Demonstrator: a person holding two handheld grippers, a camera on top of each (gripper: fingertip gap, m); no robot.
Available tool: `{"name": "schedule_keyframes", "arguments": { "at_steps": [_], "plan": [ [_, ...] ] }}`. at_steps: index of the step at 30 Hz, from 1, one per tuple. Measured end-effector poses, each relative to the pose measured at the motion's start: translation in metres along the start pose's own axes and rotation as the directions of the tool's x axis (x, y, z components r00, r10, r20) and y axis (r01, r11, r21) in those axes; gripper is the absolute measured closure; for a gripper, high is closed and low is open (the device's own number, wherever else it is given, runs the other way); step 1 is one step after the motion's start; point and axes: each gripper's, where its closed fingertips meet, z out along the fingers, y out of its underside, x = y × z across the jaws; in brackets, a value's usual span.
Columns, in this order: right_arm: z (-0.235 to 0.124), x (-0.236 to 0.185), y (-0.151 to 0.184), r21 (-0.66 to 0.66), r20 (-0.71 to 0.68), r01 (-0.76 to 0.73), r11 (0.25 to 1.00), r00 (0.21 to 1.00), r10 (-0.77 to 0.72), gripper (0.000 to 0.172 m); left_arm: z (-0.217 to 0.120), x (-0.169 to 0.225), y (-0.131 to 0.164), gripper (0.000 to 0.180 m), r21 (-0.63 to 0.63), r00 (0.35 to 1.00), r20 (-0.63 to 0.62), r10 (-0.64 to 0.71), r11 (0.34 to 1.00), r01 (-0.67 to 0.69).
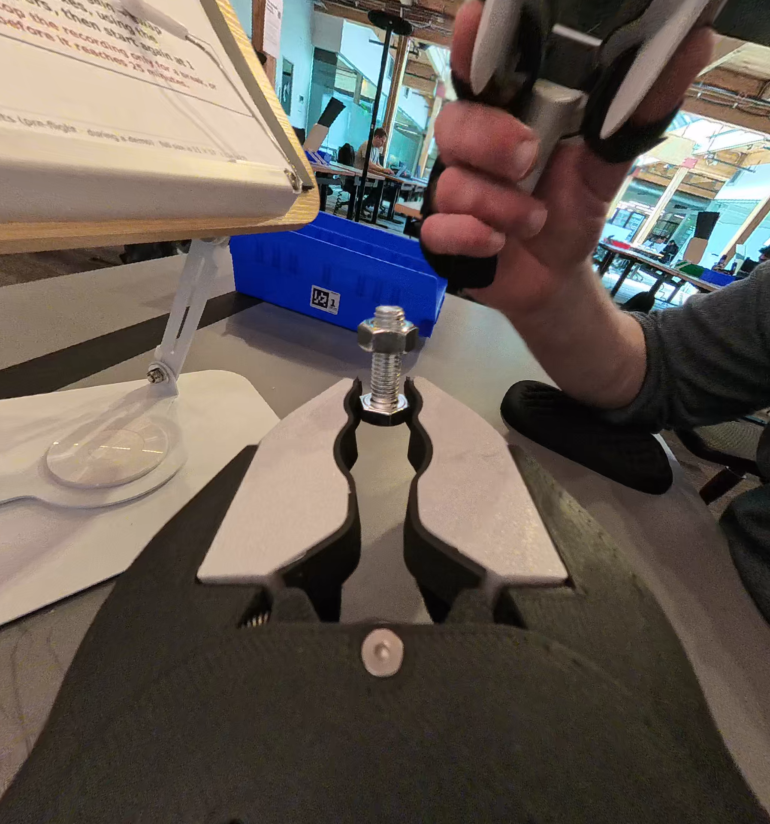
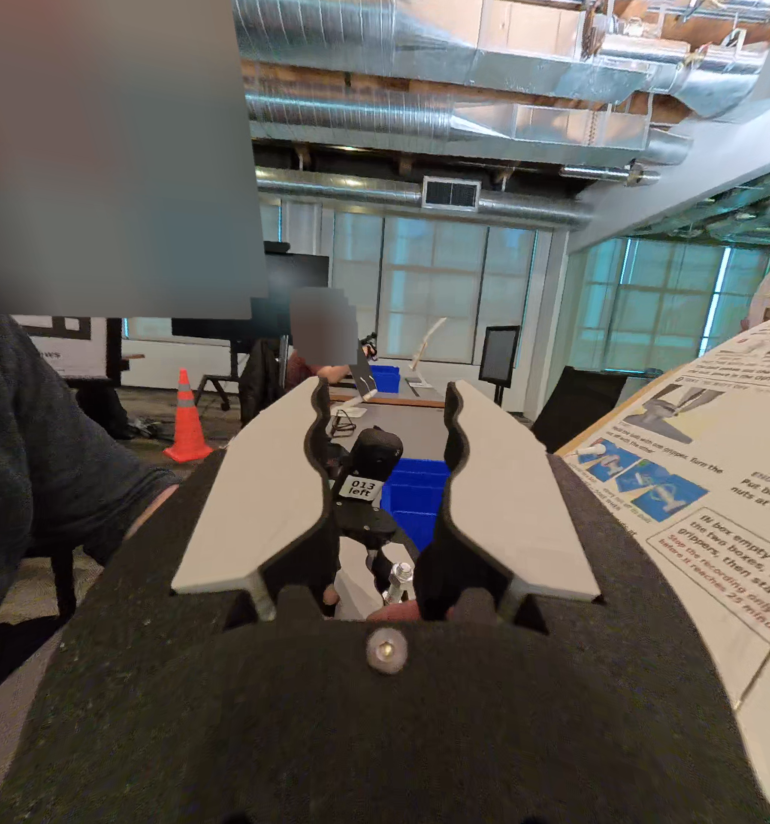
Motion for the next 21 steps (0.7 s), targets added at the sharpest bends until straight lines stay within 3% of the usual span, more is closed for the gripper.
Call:
{"name": "schedule_keyframes", "arguments": {
  "at_steps": [2,6,9,13,21],
  "plan": [
    [-0.001,0.002,0.017,-0.083,-0.019,0.058,0.995,0.998,-0.06,0.141,0.001,0.001,0.001,0.162,-0.001,1.0,-0.009,-0.002,1.0,0.002],
    [0.001,0.014,0.08,-0.24,-0.056,-0.089,0.967,0.995,0.078,0.124,0.004,0.005,0.002,0.162,-0.009,1.0,-0.011,0.016,1.0,-0.016],
    [0.001,0.016,0.118,-0.325,-0.07,-0.112,0.939,0.993,0.094,0.123,0.007,0.006,0.003,0.162,-0.016,1.0,-0.014,0.023,1.0,-0.023],
    [0.0,0.016,0.138,-0.373,-0.074,-0.144,0.917,0.989,0.125,0.122,0.012,0.008,0.003,0.162,-0.022,1.0,-0.014,0.026,0.999,-0.027],
    [-0.007,0.02,0.147,-0.416,-0.059,-0.153,0.896,0.988,0.142,0.121,0.022,0.007,0.005,0.162,-0.032,0.999,-0.007,0.034,0.999,-0.034]
  ]
}}
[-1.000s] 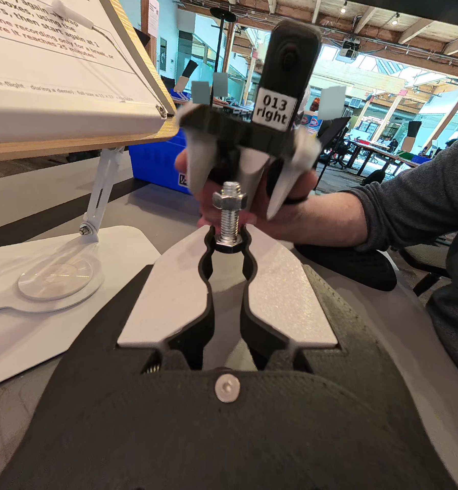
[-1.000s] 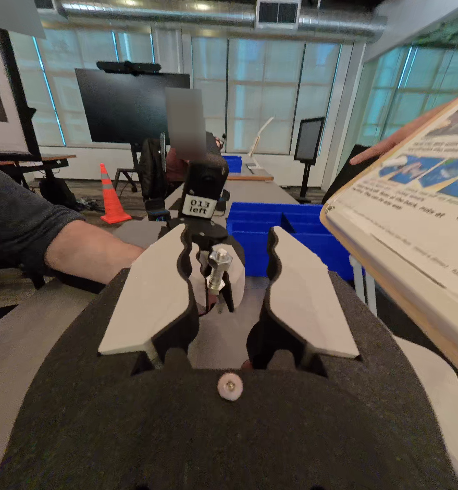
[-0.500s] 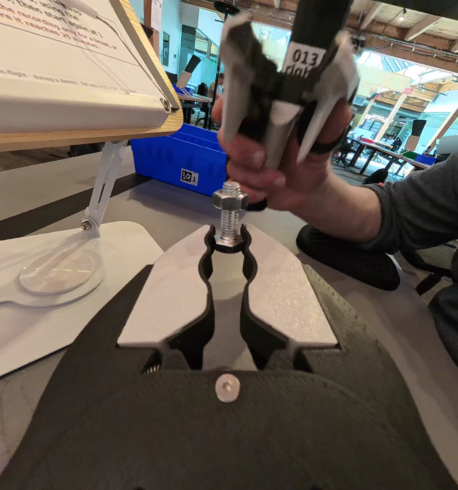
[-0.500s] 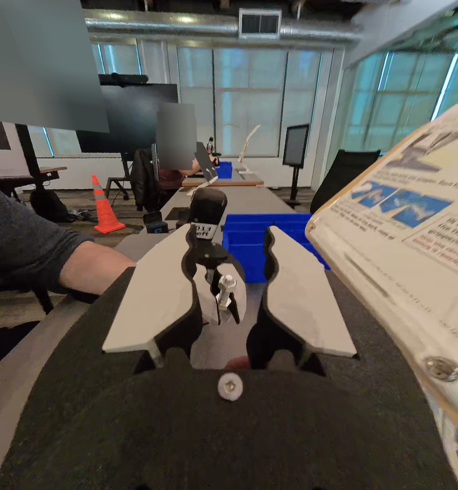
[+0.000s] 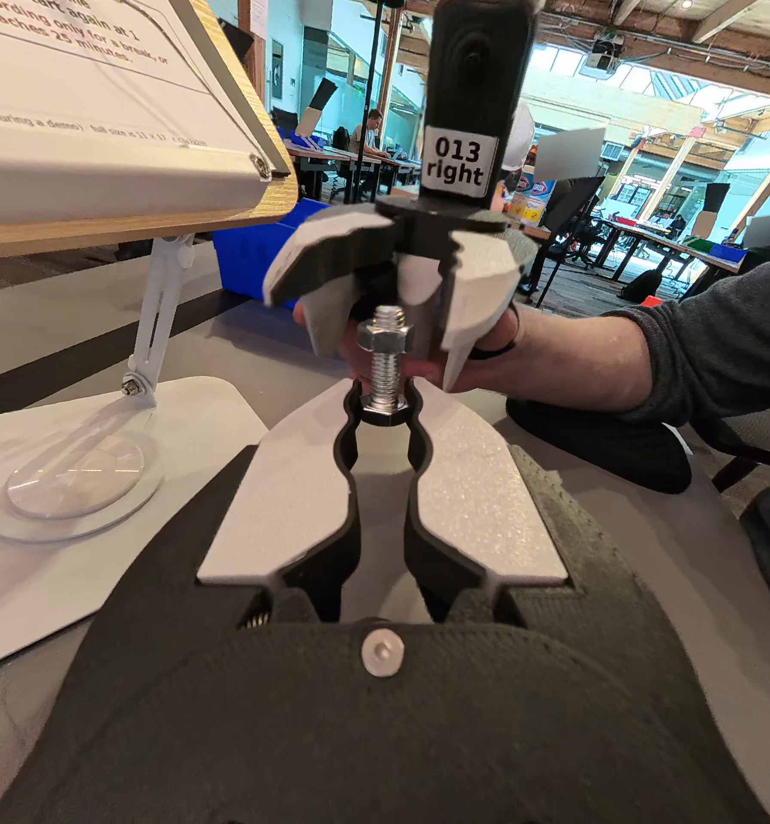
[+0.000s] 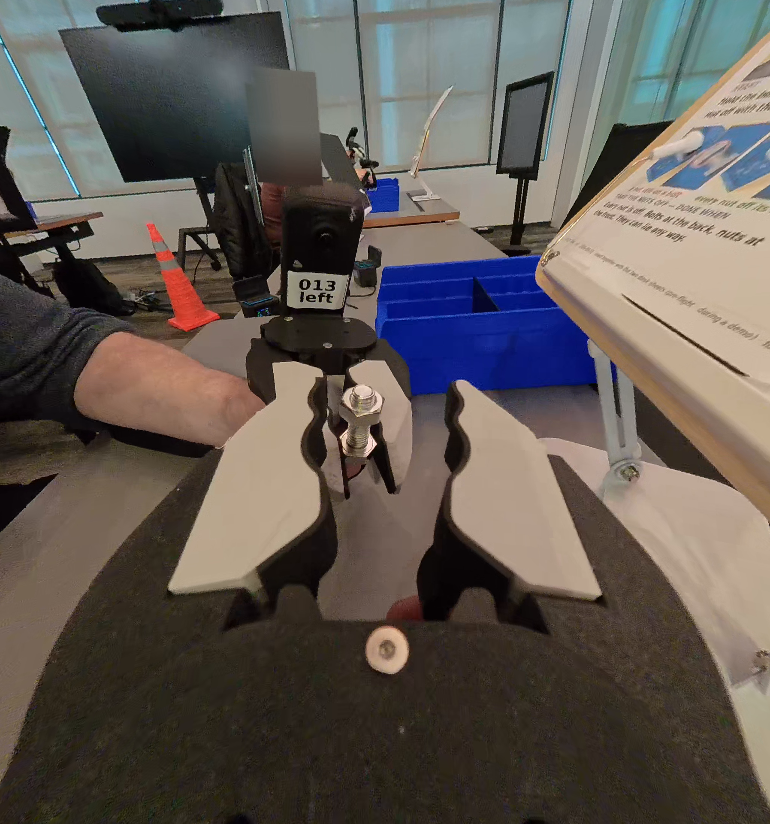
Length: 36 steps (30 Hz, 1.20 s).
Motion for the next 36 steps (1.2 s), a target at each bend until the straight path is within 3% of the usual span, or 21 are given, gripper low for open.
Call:
{"name": "schedule_keyframes", "arguments": {
  "at_steps": [4,9,15,16,36],
  "plan": [
    [0.01,-0.003,0.013,-0.036,0.012,-0.001,0.999,1.0,0.002,0.115,0.005,0.002,-0.003,0.163,0.004,1.0,0.006,0.012,1.0,-0.012],
    [0.017,-0.017,0.016,-0.023,0.091,-0.031,0.999,0.995,0.033,0.132,0.011,0.003,0.001,0.163,-0.02,1.0,0.0,0.012,1.0,-0.012],
    [0.008,-0.014,0.01,0.028,0.123,-0.092,0.995,0.988,0.088,0.142,0.012,0.003,0.002,0.163,-0.035,1.0,-0.006,0.027,0.999,-0.028],
    [0.004,-0.01,0.01,0.026,0.105,-0.086,0.996,0.991,0.082,0.152,0.01,-0.001,0.001,0.163,-0.023,1.0,0.013,0.026,0.999,-0.025],
    [0.001,-0.011,0.002,0.08,0.074,-0.051,0.995,0.996,0.045,0.154,0.009,0.002,-0.009,0.162,0.026,1.0,-0.014,0.028,0.999,-0.027]
  ]
}}
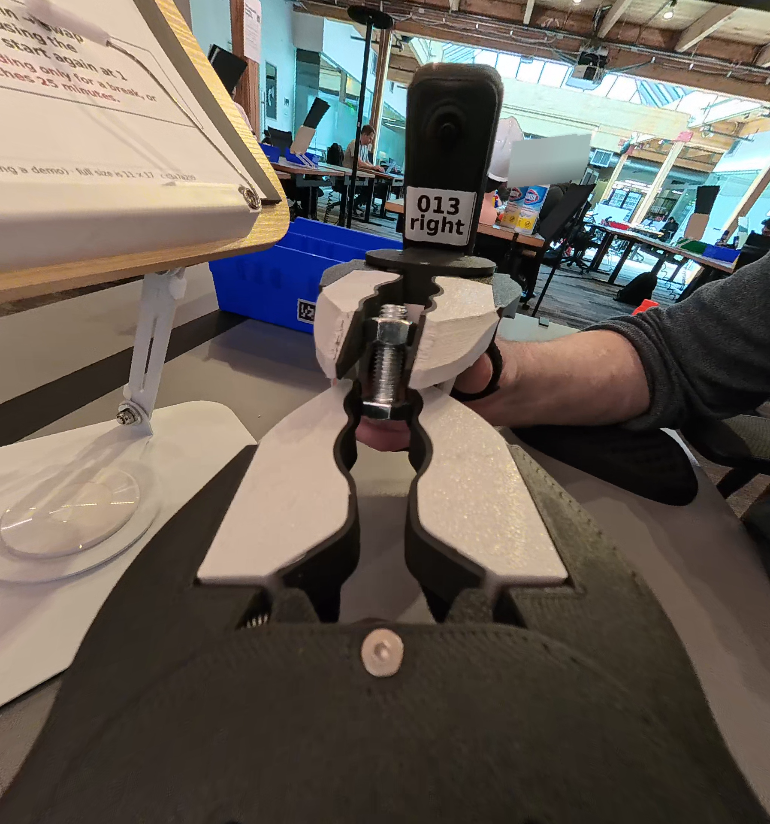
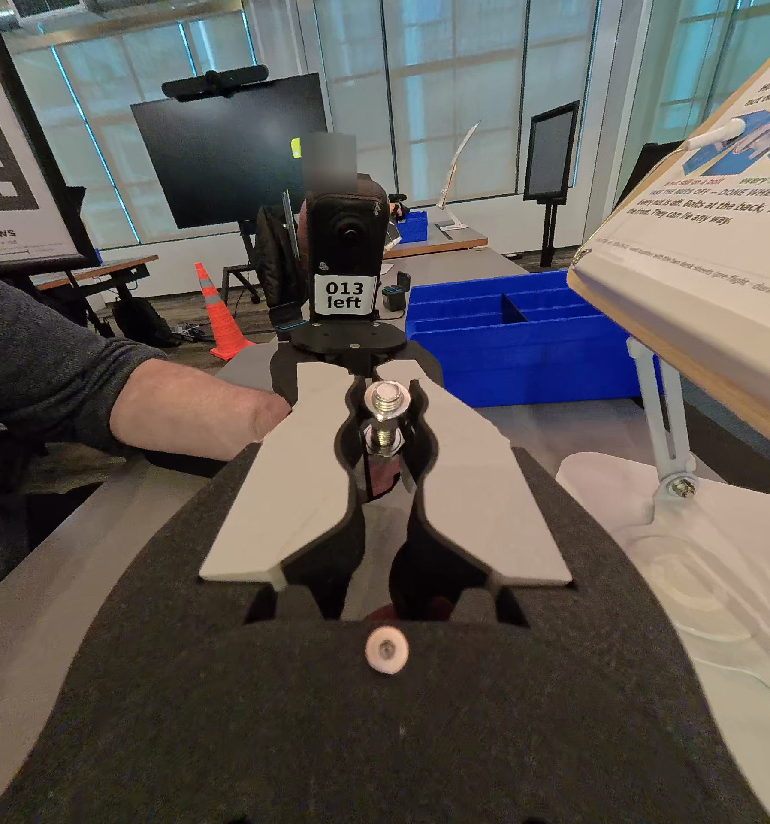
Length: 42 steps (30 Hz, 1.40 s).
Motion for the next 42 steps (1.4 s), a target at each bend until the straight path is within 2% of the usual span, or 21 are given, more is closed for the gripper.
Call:
{"name": "schedule_keyframes", "arguments": {
  "at_steps": [8,13,17,18,20,22,23,26,28,30,32,33,34,35,36,38,40,41,42],
  "plan": [
    [-0.001,0.003,-0.003,0.028,-0.028,-0.001,1.0,1.0,0.002,0.154,-0.001,-0.002,-0.006,0.159,0.044,1.0,0.008,0.002,0.999,-0.003],
    [-0.009,0.009,-0.014,0.06,-0.068,0.007,0.998,0.998,-0.003,0.154,-0.006,-0.007,-0.015,0.136,0.093,0.999,0.033,-0.026,0.995,0.023],
    [-0.038,0.009,-0.047,0.052,-0.164,0.054,0.997,0.985,-0.045,0.154,-0.014,-0.007,-0.029,0.121,0.146,0.997,0.062,-0.043,0.989,0.034],
    [-0.053,0.007,-0.057,0.023,-0.212,0.081,0.996,0.975,-0.074,0.153,-0.017,-0.004,-0.032,0.127,0.151,0.998,0.056,-0.043,0.988,0.034],
    [-0.098,0.015,-0.068,-0.077,-0.364,0.127,0.989,0.92,-0.147,0.153,-0.021,-0.008,-0.024,0.151,0.094,0.994,0.098,-0.036,0.995,0.027],
    [-0.159,0.029,-0.068,-0.16,-0.499,0.053,0.986,0.857,-0.127,0.153,-0.025,-0.018,-0.01,0.165,-0.018,0.986,0.169,-0.014,1.0,0.017],
    [-0.194,0.04,-0.063,-0.197,-0.577,0.011,0.98,0.807,-0.126,0.153,-0.029,-0.021,-0.01,0.166,-0.03,0.983,0.184,-0.012,0.999,0.018],
    [-0.298,0.076,-0.032,-0.374,-0.778,-0.127,0.919,0.582,-0.236,0.153,-0.034,-0.033,-0.001,0.164,-0.074,0.971,0.238,-0.007,0.997,0.025],
    [-0.337,0.086,-0.009,-0.385,-0.83,-0.244,0.89,0.513,-0.219,0.153,-0.032,-0.033,0.003,0.162,-0.053,0.974,0.222,-0.038,0.997,0.051],
    [-0.352,0.087,0.001,-0.402,-0.845,-0.295,0.867,0.485,-0.227,0.153,-0.028,-0.036,0.012,0.15,-0.087,0.971,0.233,-0.058,0.993,0.08],
    [-0.363,0.093,0.026,-0.423,-0.849,-0.388,0.819,0.486,-0.209,0.153,-0.027,-0.043,0.024,0.147,-0.132,0.96,0.271,-0.066,0.986,0.105],
    [-0.364,0.094,0.039,-0.417,-0.846,-0.424,0.804,0.506,-0.172,0.153,-0.025,-0.048,0.035,0.132,-0.169,0.951,0.299,-0.085,0.976,0.14],
    [-0.365,0.094,0.055,-0.432,-0.841,-0.479,0.764,0.52,-0.149,0.152,-0.025,-0.052,0.046,0.125,-0.213,0.943,0.32,-0.095,0.962,0.169],
    [-0.37,0.097,0.065,-0.438,-0.848,-0.513,0.738,0.507,-0.151,0.145,-0.025,-0.057,0.058,0.119,-0.256,0.933,0.35,-0.09,0.948,0.188],
    [-0.372,0.102,0.068,-0.421,-0.859,-0.508,0.751,0.49,-0.15,0.137,-0.024,-0.06,0.064,0.11,-0.269,0.925,0.368,-0.096,0.941,0.205],
    [-0.374,0.101,0.065,-0.403,-0.87,-0.515,0.757,0.473,-0.142,0.124,-0.019,-0.062,0.077,0.098,-0.325,0.913,0.387,-0.127,0.908,0.264],
    [-0.37,0.095,0.045,-0.416,-0.867,-0.437,0.798,0.455,-0.203,0.123,-0.018,-0.068,0.086,0.081,-0.371,0.887,0.452,-0.092,0.885,0.28],
    [-0.363,0.088,0.033,-0.432,-0.859,-0.399,0.809,0.454,-0.236,0.119,-0.02,-0.071,0.088,0.079,-0.382,0.87,0.489,-0.068,0.88,0.283],
    [-0.347,0.077,0.02,-0.445,-0.841,-0.344,0.827,0.479,-0.253,0.108,-0.023,-0.074,0.093,0.078,-0.417,0.856,0.517,-0.026,0.865,0.278]
  ]
}}
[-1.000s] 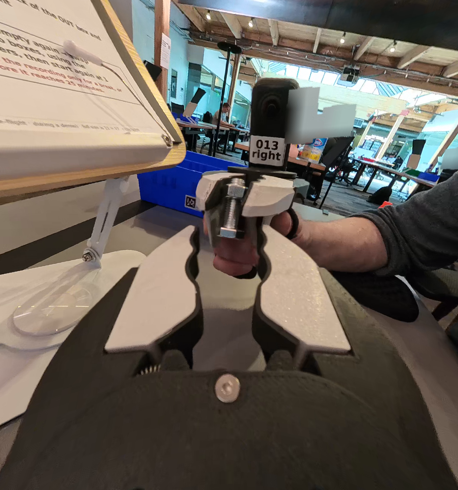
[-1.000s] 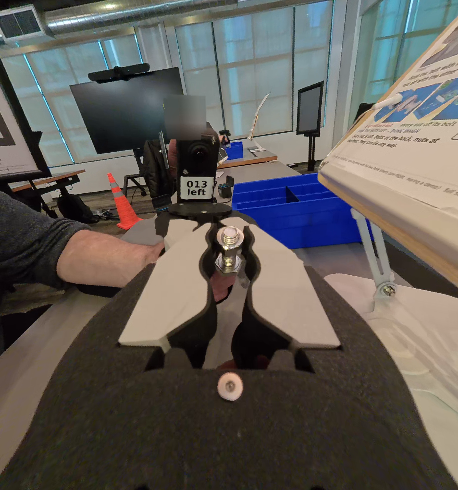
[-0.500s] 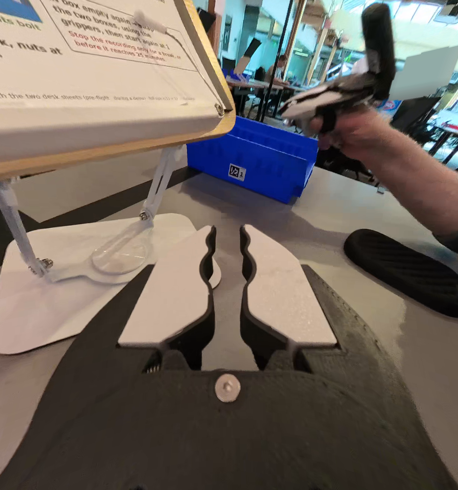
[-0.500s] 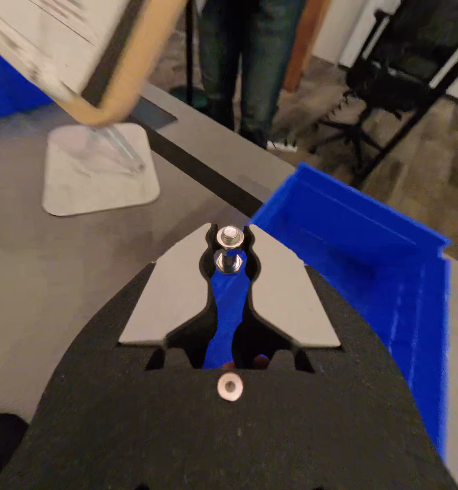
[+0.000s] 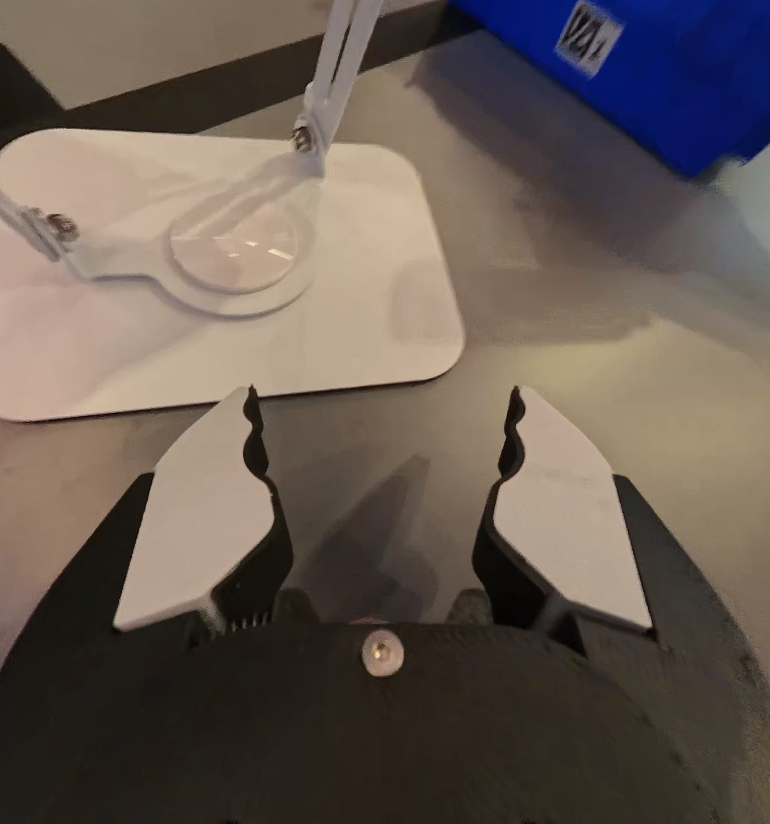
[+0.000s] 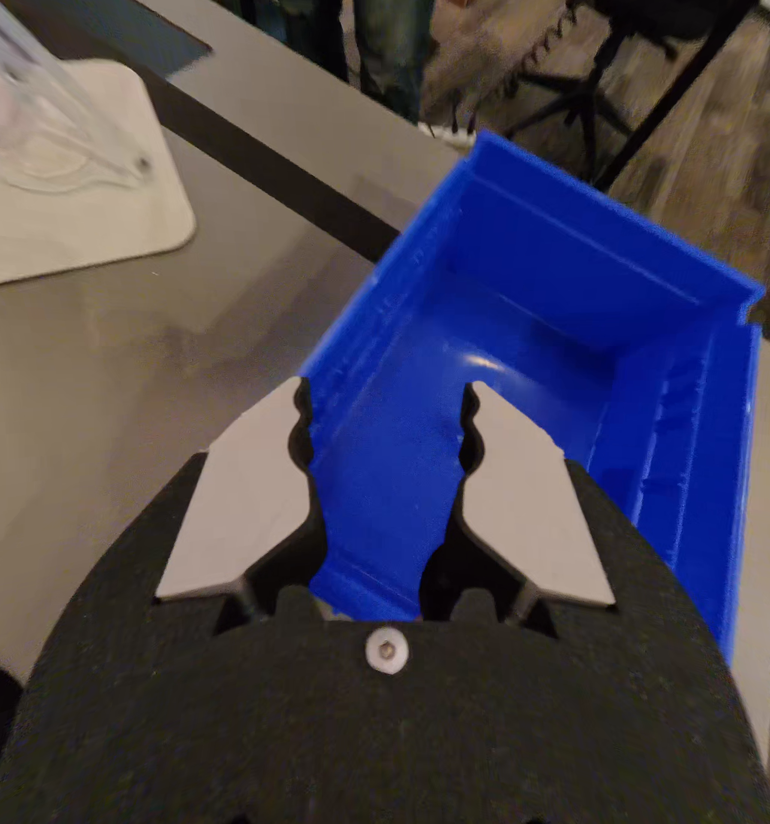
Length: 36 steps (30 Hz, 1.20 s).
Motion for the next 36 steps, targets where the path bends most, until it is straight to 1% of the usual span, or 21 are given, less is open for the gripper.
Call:
{"name": "schedule_keyframes", "arguments": {
  "at_steps": [2,3,5,7,8,10,11,12,14,16,17,21,22,26,28,31,32,33,34,35,36],
  "plan": [
    [-0.017,-0.06,-0.038,0.119,0.125,0.048,0.992,0.99,-0.063,0.086,0.0,-0.017,0.005,0.082,-0.059,0.981,0.162,0.106,0.994,-0.097],
    [-0.022,-0.098,-0.056,0.175,0.198,0.077,0.981,0.974,-0.112,0.081,-0.001,-0.023,0.007,0.087,-0.114,0.956,0.236,0.174,0.982,-0.151],
    [-0.028,-0.174,-0.082,0.252,0.287,0.17,0.953,0.927,-0.242,0.081,-0.002,-0.026,0.012,0.096,-0.197,0.93,0.299,0.216,0.967,-0.161],
    [-0.032,-0.24,-0.105,0.33,0.339,0.228,0.916,0.877,-0.341,0.075,-0.002,-0.027,0.015,0.103,-0.259,0.897,0.349,0.27,0.948,-0.184],
    [-0.032,-0.264,-0.114,0.359,0.356,0.236,0.903,0.86,-0.366,0.07,-0.003,-0.031,0.017,0.102,-0.298,0.867,0.386,0.315,0.932,-0.206],
    [-0.032,-0.301,-0.13,0.395,0.384,0.248,0.884,0.83,-0.405,0.07,-0.007,-0.031,0.013,0.104,-0.339,0.817,0.434,0.379,0.909,-0.241],
    [-0.028,-0.312,-0.135,0.406,0.369,0.276,0.871,0.823,-0.432,0.07,-0.007,-0.031,0.012,0.104,-0.356,0.794,0.451,0.407,0.898,-0.258],
    [-0.024,-0.318,-0.139,0.419,0.342,0.298,0.858,0.823,-0.453,0.072,-0.007,-0.03,0.011,0.103,-0.365,0.78,0.461,0.424,0.891,-0.268],
    [-0.011,-0.325,-0.14,0.389,0.336,0.321,0.863,0.823,-0.458,0.071,-0.008,-0.03,0.009,0.102,-0.381,0.756,0.477,0.449,0.88,-0.282],
    [-0.006,-0.328,-0.142,0.388,0.337,0.316,0.866,0.826,-0.452,0.07,-0.009,-0.031,0.007,0.103,-0.397,0.733,0.493,0.468,0.871,-0.29],
    [-0.005,-0.331,-0.142,0.383,0.343,0.319,0.867,0.822,-0.454,0.069,-0.009,-0.031,0.007,0.102,-0.405,0.724,0.496,0.479,0.865,-0.295],
    [0.003,-0.332,-0.138,0.342,0.288,0.397,0.852,0.818,-0.497,0.069,-0.008,-0.031,0.005,0.103,-0.417,0.704,0.502,0.502,0.854,-0.311],
    [0.007,-0.33,-0.136,0.325,0.273,0.415,0.85,0.819,-0.505,0.066,-0.009,-0.031,0.004,0.102,-0.421,0.695,0.509,0.508,0.851,-0.314],
    [0.012,-0.329,-0.132,0.291,0.287,0.41,0.865,0.825,-0.487,0.062,-0.01,-0.032,0.005,0.105,-0.431,0.675,0.514,0.529,0.84,-0.329],
    [0.013,-0.331,-0.129,0.272,0.298,0.432,0.86,0.812,-0.502,0.063,-0.01,-0.034,0.004,0.109,-0.437,0.655,0.52,0.548,0.83,-0.348],
    [0.017,-0.334,-0.13,0.281,0.322,0.431,0.858,0.799,-0.507,0.067,-0.004,-0.027,0.009,0.126,-0.422,0.705,0.473,0.529,0.838,-0.346],
    [0.019,-0.336,-0.131,0.276,0.331,0.431,0.859,0.797,-0.506,0.067,-0.002,-0.027,0.008,0.128,-0.405,0.713,0.469,0.521,0.844,-0.351],
    [0.019,-0.337,-0.133,0.282,0.323,0.434,0.856,0.797,-0.511,0.068,-0.002,-0.029,0.008,0.125,-0.4,0.712,0.475,0.517,0.848,-0.348],
    [0.017,-0.336,-0.136,0.291,0.301,0.44,0.85,0.801,-0.517,0.068,-0.006,-0.034,0.006,0.115,-0.409,0.697,0.501,0.513,0.85,-0.331],
    [0.014,-0.333,-0.14,0.307,0.27,0.443,0.842,0.808,-0.523,0.065,-0.011,-0.039,0.003,0.097,-0.417,0.682,0.527,0.507,0.854,-0.312],
    [0.01,-0.329,-0.143,0.318,0.259,0.432,0.844,0.817,-0.516,0.06,-0.015,-0.04,-0.001,0.083,-0.414,0.67,0.543,0.506,0.856,-0.311]
  ]
}}
